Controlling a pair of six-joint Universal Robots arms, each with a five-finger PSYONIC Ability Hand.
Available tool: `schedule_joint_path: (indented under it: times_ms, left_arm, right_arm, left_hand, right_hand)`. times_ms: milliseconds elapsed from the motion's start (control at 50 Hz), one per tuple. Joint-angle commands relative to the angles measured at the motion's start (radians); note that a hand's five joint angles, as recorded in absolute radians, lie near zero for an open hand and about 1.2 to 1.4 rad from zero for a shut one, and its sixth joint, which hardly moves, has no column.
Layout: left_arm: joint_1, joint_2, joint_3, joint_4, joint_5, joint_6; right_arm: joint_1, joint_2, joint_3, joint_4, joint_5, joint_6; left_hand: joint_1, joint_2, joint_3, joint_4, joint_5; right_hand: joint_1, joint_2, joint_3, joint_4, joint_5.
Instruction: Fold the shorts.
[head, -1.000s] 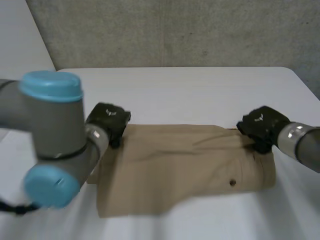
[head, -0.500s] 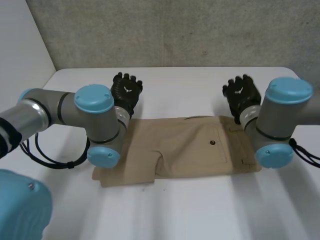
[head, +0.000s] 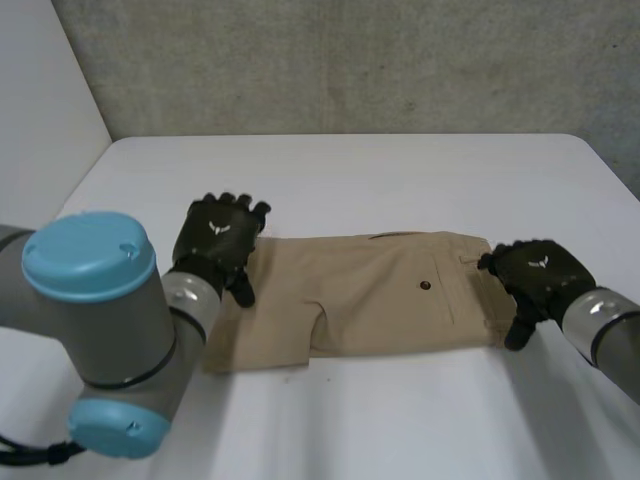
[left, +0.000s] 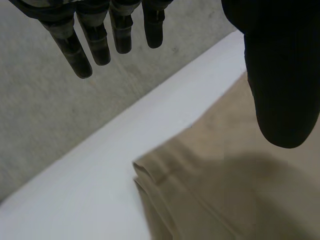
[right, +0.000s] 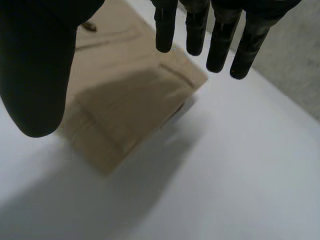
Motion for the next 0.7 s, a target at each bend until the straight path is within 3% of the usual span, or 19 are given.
schedule_joint_path:
  times_ms: [20,60,100,120,300,480,540,600,640,700]
  left_arm:
    - [-0.006,-0.010,-0.031,0.000,-0.002,-0.015]
    - [-0.006,-0.015,-0.033,0.000,-0.002,-0.015]
    - [-0.006,-0.015,-0.034,0.000,-0.003,-0.015]
    - [-0.006,-0.015,-0.034,0.000,-0.002,-0.015]
    - [-0.002,0.005,-0.051,-0.001,-0.003,-0.014]
    - [0.023,0.075,-0.091,-0.029,-0.002,-0.015]
    - [0.027,0.079,-0.096,-0.029,-0.002,-0.015]
    - [0.026,0.079,-0.099,-0.029,-0.002,-0.017]
    - [0.023,0.077,-0.102,-0.029,-0.003,-0.017]
    - [0.021,0.077,-0.117,-0.029,-0.002,-0.017]
  right_arm:
    - [-0.028,0.088,0.021,-0.078,-0.050,0.000]
    - [-0.030,0.113,0.013,-0.089,-0.051,0.000]
    - [-0.033,0.133,0.004,-0.097,-0.048,-0.001]
    - [-0.037,0.136,0.001,-0.100,-0.047,-0.001]
    - [-0.149,0.099,-0.028,-0.083,-0.028,-0.003]
    - [-0.278,0.018,-0.044,0.058,-0.056,-0.127]
    - [-0.242,0.016,-0.031,0.065,-0.076,-0.127]
    - [-0.202,0.021,-0.025,0.054,-0.102,-0.124]
    - [-0.185,0.023,-0.007,0.031,-0.142,-0.124]
    - [-0.186,0.023,0.027,0.003,-0.201,-0.124]
  left_hand:
    - [-0.017,-0.026,-0.039,-0.030,-0.047]
    - [-0.017,-0.026,-0.039,-0.030,-0.047]
    - [-0.017,-0.026,-0.039,-0.030,-0.047]
    - [-0.017,-0.026,-0.039,-0.030,-0.047]
    - [-0.017,-0.026,-0.039,-0.030,-0.047]
    - [-0.017,-0.026,-0.039,-0.030,-0.047]
    - [-0.017,-0.026,-0.039,-0.030,-0.047]
    - [-0.017,-0.026,-0.039,-0.030,-0.047]
    - [-0.017,-0.026,-0.039,-0.030,-0.047]
    - [-0.017,-0.026,-0.039,-0.030,-0.047]
  right_hand:
    - [0.416,0.364,0.363,0.372,0.366]
    - [0.639,0.587,0.586,0.595,0.589]
    - [1.091,1.038,1.037,1.046,1.041]
    - [1.141,1.089,1.087,1.097,1.091]
    - [1.142,1.089,1.088,1.097,1.092]
    - [1.142,1.089,1.088,1.097,1.092]
    - [0.557,0.504,0.503,0.513,0.507]
    - [0.491,0.439,0.438,0.447,0.441]
    - [0.306,0.254,0.253,0.262,0.256]
    - [0.282,0.230,0.229,0.238,0.232]
